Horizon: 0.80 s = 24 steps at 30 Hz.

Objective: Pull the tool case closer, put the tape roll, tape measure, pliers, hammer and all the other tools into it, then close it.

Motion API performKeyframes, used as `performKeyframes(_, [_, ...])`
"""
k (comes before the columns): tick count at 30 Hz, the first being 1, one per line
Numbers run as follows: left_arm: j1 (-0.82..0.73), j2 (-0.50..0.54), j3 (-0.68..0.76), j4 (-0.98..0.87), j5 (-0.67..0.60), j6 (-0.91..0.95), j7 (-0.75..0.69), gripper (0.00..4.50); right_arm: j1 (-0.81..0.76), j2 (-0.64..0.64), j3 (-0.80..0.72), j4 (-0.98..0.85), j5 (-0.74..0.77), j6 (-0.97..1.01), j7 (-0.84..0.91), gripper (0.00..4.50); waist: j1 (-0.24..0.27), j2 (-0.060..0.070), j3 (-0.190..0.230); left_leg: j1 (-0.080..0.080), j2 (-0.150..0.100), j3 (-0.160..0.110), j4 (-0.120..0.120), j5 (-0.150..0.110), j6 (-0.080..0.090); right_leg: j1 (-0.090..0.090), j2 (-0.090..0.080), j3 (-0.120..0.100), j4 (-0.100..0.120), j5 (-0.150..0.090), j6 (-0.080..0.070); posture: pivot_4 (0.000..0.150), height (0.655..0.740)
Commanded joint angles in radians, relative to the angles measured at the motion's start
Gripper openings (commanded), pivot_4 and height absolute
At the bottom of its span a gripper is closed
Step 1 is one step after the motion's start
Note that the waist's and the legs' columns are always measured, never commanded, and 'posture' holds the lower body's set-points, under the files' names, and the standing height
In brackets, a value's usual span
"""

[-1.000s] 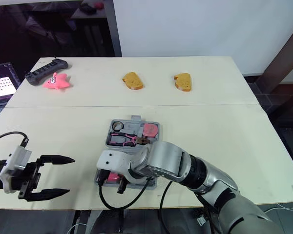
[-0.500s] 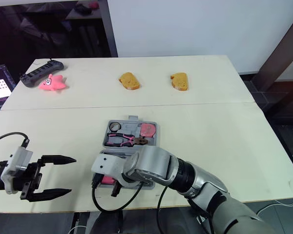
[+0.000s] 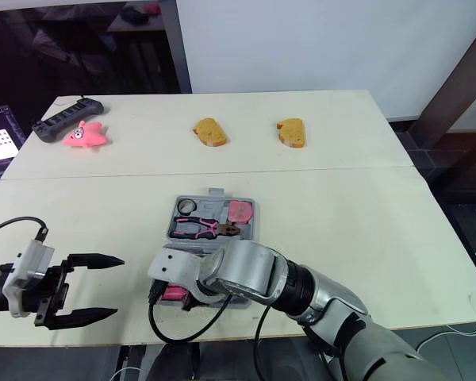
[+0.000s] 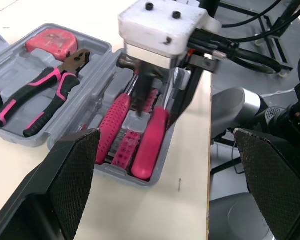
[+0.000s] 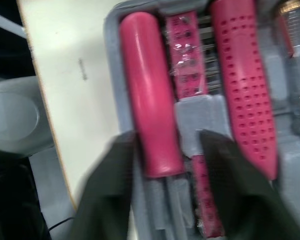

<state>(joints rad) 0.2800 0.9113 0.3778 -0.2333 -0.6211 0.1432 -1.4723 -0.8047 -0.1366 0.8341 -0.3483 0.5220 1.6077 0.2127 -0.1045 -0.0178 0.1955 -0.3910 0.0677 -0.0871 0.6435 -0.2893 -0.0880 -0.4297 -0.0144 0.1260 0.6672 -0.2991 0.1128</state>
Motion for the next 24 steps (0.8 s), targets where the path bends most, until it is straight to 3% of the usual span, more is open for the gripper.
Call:
performKeyframes(1, [0.004,-0.002,0.028,-0.013,-0.011,-0.008,0.000,4.50,-0.007,0.018,-0.021,-0.006,-0.017,0.002,0.008,4.19,0.000,0.000,0.000,0.000,0.000,0.000,0.000,0.000,0.000,0.000,0.000,0.000,0.000,0.000,0.000,0.150,0.7400])
performKeyframes(12, [-0.012,-0.002,0.015,-0.001,-0.004,-0.010,0.003,4.50,0.044,-0.061,-0.177,-0.154,0.011,-0.026,0.066,4.19,0.004,0.000,0.000,0.000,0.000,0.000,0.000,0.000,0.000,0.000,0.000,0.000,0.000,0.000,0.000,0.150,0.7400])
performKeyframes(15, [-0.022,-0.004,0.004,0.008,0.002,-0.012,0.002,4.50,0.078,-0.079,-0.168,-0.176,0.017,-0.086,0.098,3.35,0.003,0.000,0.000,0.000,0.000,0.000,0.000,0.000,0.000,0.000,0.000,0.000,0.000,0.000,0.000,0.150,0.7400])
performKeyframes(22, [-0.035,0.001,-0.001,0.020,0.003,-0.012,-0.002,4.50,0.127,-0.102,-0.102,-0.158,-0.023,-0.182,0.116,0.04,0.004,0.000,0.000,0.000,0.000,0.000,0.000,0.000,0.000,0.000,0.000,0.000,0.000,0.000,0.000,0.150,0.7400])
performKeyframes(24, [-0.034,0.002,0.001,0.021,0.004,-0.012,-0.003,4.50,0.141,-0.108,-0.088,-0.159,-0.032,-0.192,0.115,0.04,0.004,0.000,0.000,0.000,0.000,0.000,0.000,0.000,0.000,0.000,0.000,0.000,0.000,0.000,0.000,0.150,0.7400])
